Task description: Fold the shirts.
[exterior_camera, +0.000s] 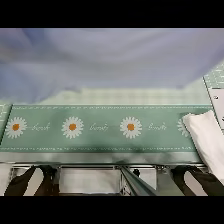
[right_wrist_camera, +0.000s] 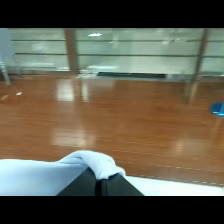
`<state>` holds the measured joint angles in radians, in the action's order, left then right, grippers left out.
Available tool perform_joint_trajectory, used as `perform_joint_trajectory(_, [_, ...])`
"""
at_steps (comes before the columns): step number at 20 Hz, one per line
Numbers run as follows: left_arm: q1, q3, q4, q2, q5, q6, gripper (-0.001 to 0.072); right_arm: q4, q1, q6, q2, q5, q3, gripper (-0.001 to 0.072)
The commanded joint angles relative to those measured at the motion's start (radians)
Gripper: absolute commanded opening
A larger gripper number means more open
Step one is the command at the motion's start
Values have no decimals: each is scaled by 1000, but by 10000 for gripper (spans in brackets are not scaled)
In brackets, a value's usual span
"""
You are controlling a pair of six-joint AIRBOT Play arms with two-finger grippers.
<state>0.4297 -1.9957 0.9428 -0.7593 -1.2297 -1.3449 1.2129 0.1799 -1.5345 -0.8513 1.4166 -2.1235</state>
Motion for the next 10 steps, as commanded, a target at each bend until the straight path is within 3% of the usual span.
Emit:
perform_joint_trajectory(1, [-129, -17, 172, 79, -26, -41, 18, 72, 0, -11, 151, 63, 106, 26])
perform_joint_trajectory(6, [-297, 97, 399, 95, -165, -127, 18, 124, 0, -26, 212, 170, 278, 26])
perform_joint_trajectory(10, [-297, 427, 384, 66, -147, -135, 18, 78, 0, -32, 204, 101, 539, 25])
